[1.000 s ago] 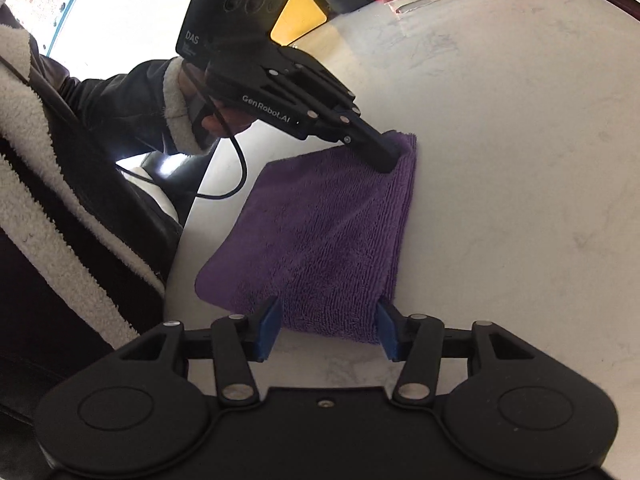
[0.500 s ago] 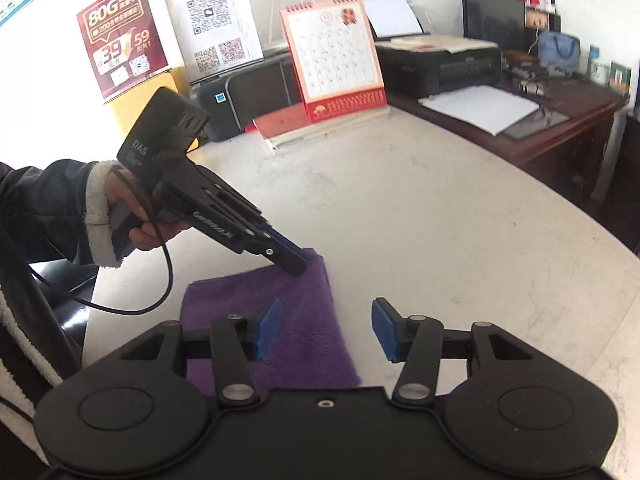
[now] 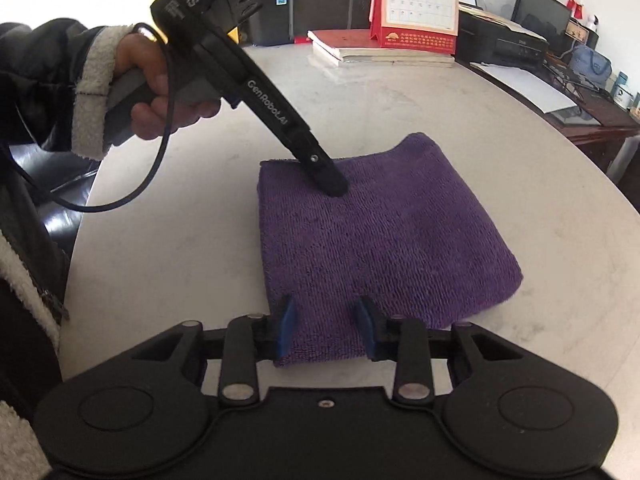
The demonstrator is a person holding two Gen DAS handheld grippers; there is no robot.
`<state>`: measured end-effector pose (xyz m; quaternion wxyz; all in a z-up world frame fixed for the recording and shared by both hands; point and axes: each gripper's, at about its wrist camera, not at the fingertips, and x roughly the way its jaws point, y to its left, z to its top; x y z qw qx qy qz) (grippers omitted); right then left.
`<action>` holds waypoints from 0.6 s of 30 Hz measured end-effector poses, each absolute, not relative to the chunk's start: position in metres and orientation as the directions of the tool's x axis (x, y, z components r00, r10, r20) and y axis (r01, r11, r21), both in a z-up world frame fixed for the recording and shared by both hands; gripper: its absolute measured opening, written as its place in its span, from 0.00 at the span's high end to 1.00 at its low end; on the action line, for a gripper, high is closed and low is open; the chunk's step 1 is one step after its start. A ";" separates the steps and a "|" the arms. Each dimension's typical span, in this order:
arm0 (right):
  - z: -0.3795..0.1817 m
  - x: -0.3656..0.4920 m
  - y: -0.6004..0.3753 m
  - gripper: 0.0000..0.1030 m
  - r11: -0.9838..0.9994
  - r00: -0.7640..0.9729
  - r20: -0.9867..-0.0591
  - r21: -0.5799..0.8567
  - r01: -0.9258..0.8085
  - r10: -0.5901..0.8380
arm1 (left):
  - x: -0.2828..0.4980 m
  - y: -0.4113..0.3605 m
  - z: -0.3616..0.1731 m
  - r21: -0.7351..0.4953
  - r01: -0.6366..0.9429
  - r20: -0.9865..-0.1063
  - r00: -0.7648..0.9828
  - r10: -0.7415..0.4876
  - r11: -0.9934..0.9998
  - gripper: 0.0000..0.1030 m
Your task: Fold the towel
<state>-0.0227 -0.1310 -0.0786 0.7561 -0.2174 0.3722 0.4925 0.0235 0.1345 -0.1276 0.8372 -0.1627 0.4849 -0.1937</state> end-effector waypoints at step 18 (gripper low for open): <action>-0.092 0.024 -0.137 0.64 0.846 0.423 -0.791 0.210 -0.491 0.442 | 0.052 0.093 -0.112 -0.332 0.160 -0.772 0.520 -0.365 0.930 0.76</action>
